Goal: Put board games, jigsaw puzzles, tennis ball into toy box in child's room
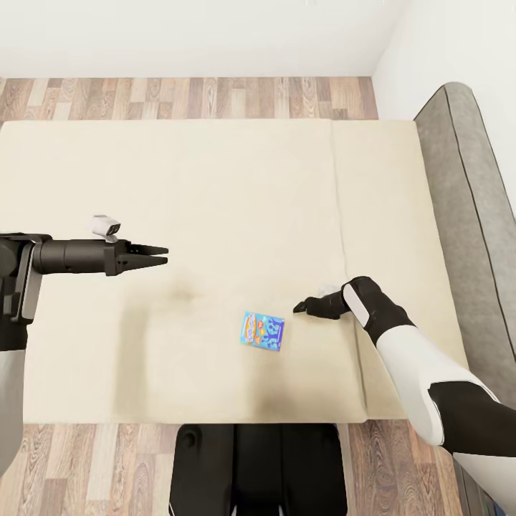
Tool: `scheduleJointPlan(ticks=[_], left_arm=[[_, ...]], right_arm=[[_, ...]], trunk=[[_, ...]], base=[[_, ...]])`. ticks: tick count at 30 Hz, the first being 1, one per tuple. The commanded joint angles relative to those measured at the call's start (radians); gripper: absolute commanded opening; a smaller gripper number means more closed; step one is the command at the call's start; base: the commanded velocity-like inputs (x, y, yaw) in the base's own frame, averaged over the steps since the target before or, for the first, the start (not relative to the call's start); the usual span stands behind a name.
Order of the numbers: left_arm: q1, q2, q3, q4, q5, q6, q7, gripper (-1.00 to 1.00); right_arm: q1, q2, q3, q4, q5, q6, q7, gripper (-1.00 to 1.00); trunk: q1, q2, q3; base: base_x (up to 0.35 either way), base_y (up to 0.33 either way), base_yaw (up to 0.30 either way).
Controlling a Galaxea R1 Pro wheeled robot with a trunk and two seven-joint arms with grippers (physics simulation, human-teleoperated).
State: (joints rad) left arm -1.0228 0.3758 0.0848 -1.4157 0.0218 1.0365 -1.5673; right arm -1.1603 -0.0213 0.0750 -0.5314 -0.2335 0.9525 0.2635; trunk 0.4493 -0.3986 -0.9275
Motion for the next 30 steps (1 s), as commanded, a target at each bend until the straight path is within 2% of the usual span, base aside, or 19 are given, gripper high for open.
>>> scheduleJointPlan(ticks=[1,30], left_arm=[[0.0,0.0,0.0,0.0,0.0,0.011,-0.004,1.0],[0.0,0.001,0.0,0.0,0.001,0.011,-0.004,1.0]], right_arm=[[0.0,-0.002,0.008,-0.001,0.005,0.0,-0.003,1.0],[0.001,0.0,0.018,-0.001,0.004,-0.001,-0.003,1.0]], trunk=[[0.001,-0.001,0.0],[0.001,-0.001,0.047]], base=[[0.0,0.0,0.0],[0.0,0.0,0.001]])
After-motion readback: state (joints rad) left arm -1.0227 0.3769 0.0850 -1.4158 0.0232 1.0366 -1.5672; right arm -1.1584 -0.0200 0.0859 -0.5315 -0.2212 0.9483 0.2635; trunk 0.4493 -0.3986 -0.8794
